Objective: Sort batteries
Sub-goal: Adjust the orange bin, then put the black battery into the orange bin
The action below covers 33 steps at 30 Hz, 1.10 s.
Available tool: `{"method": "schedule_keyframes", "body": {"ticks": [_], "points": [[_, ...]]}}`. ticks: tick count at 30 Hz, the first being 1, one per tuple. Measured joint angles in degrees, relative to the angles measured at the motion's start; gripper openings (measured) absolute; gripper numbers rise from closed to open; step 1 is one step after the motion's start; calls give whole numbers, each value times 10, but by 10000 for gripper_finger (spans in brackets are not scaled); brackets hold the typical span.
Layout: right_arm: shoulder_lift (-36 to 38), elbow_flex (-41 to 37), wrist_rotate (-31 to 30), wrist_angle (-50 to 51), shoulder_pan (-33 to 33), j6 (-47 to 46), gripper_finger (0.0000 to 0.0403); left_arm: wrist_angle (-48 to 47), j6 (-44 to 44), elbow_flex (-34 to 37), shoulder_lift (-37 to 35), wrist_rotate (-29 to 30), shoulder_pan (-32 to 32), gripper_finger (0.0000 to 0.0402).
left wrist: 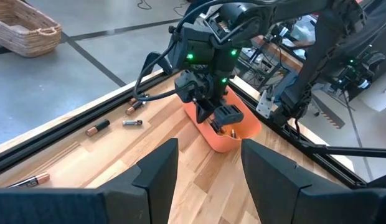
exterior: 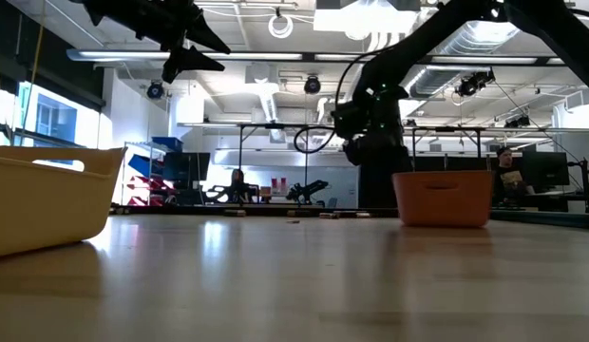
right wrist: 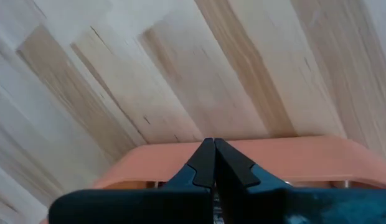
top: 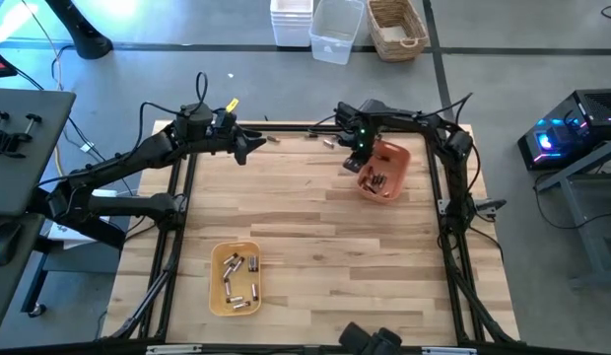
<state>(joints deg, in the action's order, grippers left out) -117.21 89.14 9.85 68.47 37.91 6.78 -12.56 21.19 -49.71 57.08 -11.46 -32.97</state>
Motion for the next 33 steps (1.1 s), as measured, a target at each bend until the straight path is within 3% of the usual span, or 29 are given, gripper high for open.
{"method": "schedule_keyframes", "body": {"ticks": [4,9,13,18,24,28,33], "points": [[13,-2,-1,-18,2,1,0,0,0,0,0,0,0,170],[54,1,38,-192,24,-65,0,19,13,0,0,1,0,170],[18,43,61,-247,49,-116,0,40,26,0,0,2,0,170],[-83,155,41,-198,63,-90,0,43,43,0,0,1,0,170],[-155,268,37,-89,78,33,12,43,86,0,0,1,0,170],[-155,278,40,-81,79,108,52,43,87,0,0,1,0,170],[-156,245,17,-84,76,185,131,43,88,0,0,2,0,170]]}}
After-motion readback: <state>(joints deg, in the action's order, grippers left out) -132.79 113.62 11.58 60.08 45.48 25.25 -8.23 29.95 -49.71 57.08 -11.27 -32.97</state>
